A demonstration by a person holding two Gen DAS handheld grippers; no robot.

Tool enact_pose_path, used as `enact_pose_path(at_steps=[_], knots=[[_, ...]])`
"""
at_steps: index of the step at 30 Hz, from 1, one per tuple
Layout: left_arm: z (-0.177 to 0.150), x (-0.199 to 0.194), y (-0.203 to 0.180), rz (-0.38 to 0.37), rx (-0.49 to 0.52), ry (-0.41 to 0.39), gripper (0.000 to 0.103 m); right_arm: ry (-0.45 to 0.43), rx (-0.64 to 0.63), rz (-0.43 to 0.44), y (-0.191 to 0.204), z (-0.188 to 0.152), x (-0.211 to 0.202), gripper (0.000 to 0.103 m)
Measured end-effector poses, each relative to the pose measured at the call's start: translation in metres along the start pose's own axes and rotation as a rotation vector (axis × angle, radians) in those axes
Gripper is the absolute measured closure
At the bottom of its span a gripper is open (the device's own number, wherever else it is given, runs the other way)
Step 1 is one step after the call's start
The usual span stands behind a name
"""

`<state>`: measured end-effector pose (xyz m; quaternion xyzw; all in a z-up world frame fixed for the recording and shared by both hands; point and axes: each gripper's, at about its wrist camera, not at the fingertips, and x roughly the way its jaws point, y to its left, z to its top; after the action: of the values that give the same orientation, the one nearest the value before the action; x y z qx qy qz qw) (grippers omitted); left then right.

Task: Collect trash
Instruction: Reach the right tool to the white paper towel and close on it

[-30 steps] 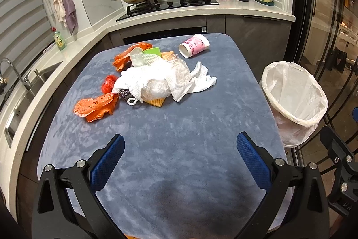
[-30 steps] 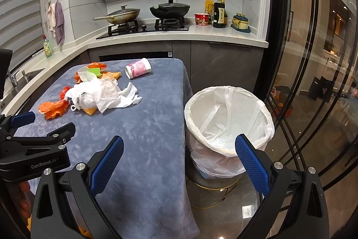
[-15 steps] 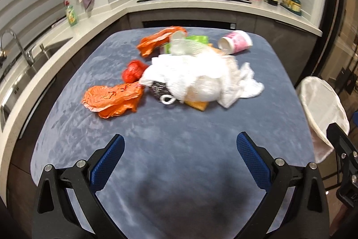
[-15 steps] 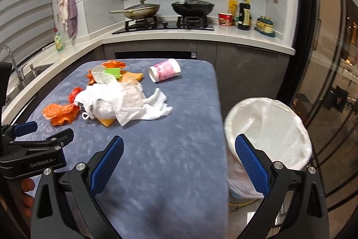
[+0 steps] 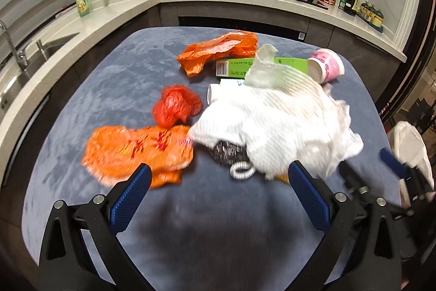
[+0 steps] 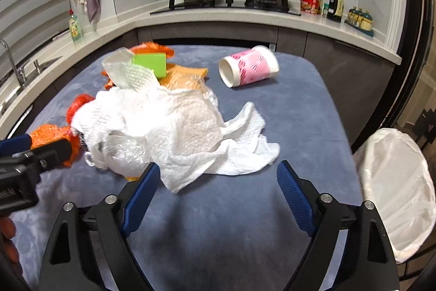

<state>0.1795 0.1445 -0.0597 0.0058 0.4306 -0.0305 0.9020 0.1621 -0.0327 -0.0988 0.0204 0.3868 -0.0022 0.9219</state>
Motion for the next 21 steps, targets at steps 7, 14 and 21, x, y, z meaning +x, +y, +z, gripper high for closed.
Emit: enact_pose_path(at_steps=[7,14,21], knots=[[0.021,0.028,-0.004,-0.068,-0.015,0.016,0.007,0.056,-0.001,0.035,0.003,0.002,0.029,0.057],[0.030,0.040,-0.020,-0.115,-0.003,0.011,0.012,0.039,0.037,0.057,-0.012,0.003,0.017,0.095],[0.033,0.038,-0.027,-0.094,0.018,-0.014,0.042,-0.017,0.088,0.039,-0.038,0.007,-0.011,0.096]])
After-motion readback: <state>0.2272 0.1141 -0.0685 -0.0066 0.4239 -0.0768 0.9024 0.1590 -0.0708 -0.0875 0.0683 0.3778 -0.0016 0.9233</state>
